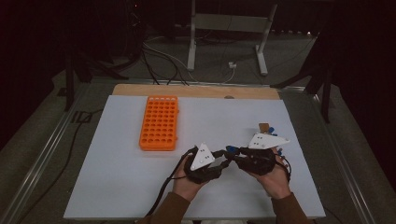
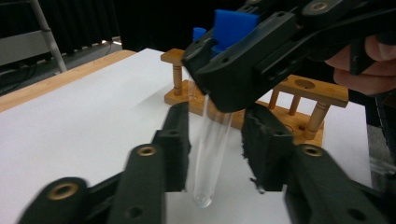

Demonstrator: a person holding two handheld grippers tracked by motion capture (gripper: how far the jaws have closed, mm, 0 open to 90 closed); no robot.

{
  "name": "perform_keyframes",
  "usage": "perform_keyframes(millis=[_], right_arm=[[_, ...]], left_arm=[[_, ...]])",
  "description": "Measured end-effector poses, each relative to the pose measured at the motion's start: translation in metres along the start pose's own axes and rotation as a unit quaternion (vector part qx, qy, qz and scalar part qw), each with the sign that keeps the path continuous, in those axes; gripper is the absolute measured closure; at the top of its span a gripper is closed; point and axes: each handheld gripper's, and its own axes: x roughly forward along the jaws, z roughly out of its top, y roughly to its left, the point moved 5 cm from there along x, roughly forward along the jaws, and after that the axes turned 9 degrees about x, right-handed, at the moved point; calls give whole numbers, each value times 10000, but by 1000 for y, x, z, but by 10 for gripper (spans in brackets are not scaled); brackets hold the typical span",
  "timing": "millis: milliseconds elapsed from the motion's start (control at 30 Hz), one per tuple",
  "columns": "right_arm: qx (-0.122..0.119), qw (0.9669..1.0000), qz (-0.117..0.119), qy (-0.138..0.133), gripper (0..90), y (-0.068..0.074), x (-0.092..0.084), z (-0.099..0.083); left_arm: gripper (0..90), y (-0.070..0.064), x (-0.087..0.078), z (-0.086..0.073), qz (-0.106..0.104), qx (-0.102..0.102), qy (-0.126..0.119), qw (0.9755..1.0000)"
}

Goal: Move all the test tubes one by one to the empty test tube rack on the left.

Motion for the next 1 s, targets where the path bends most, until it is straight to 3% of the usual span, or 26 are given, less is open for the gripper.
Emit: perform_keyframes(millis=[100,267,367,400,433,500,733,1000], right_arm=[[16,10000,34,4,758,0,0,0],[17,9999,90,-63,750,0,-1,0],[86,9997,154,-179,623,-1,-4,2],[86,9997,154,-179,623,-1,-4,2],[124,9995,136,-263,539,-2,-7,3],[181,9992,109,-352,456,-4,-11,4],[275,9967,-174,-740,168,-12,-24,7],[256,9944,-372,-956,21,-19,-31,4]], left_arm=[[772,-1,0,0,-4,53,-12,10000],[783,-1,-1,1,10,80,-50,10000],[784,1,-2,1,65,44,-44,10000],[784,1,-2,1,65,44,-44,10000],[784,3,-3,1,101,0,-55,9999],[784,5,-3,2,126,-8,-59,9999],[784,15,-11,2,277,-124,-86,9995],[784,31,-24,1,504,-242,-130,9984]])
